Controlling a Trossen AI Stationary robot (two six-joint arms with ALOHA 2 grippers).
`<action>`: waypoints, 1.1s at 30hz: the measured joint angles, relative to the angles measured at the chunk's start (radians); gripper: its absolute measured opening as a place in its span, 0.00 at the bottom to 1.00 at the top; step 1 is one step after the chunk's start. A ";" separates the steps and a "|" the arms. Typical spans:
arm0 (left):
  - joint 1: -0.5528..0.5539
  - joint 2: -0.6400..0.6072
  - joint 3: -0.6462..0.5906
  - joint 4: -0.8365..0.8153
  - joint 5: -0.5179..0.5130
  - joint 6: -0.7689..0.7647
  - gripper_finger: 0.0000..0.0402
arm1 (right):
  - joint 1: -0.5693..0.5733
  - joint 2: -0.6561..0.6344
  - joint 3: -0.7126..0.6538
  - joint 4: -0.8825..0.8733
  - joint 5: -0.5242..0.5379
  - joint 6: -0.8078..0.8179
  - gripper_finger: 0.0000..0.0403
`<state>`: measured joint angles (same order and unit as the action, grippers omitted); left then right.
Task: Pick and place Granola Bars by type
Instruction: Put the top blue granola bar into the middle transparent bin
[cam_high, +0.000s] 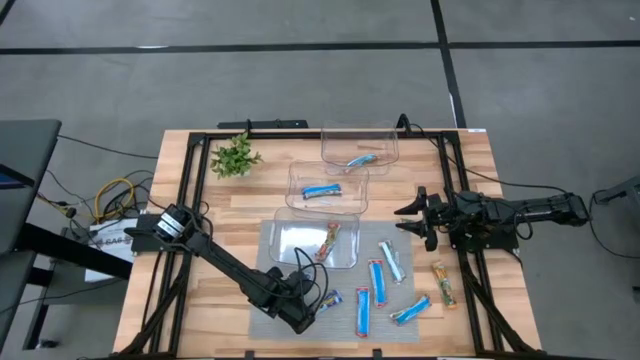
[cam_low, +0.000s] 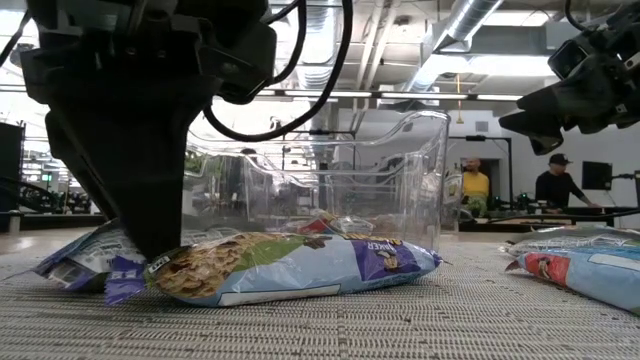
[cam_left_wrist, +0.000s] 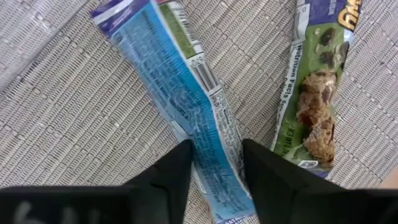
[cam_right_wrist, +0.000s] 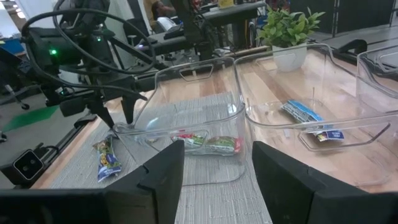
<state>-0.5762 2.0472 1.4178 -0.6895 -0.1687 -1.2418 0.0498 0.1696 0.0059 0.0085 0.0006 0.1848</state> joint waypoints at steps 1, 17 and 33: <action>0.000 0.000 0.000 0.000 0.002 0.000 0.28 | 0.000 0.000 0.000 0.000 0.000 0.000 0.46; -0.008 -0.077 0.000 0.084 0.030 0.136 0.14 | 0.000 0.000 0.000 0.000 0.000 0.000 0.46; 0.009 -0.332 0.000 0.485 0.025 0.354 0.14 | 0.000 0.000 0.000 0.000 0.000 0.000 0.46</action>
<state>-0.5674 1.7148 1.4178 -0.2042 -0.1435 -0.8878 0.0501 0.1699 0.0059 0.0082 0.0006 0.1848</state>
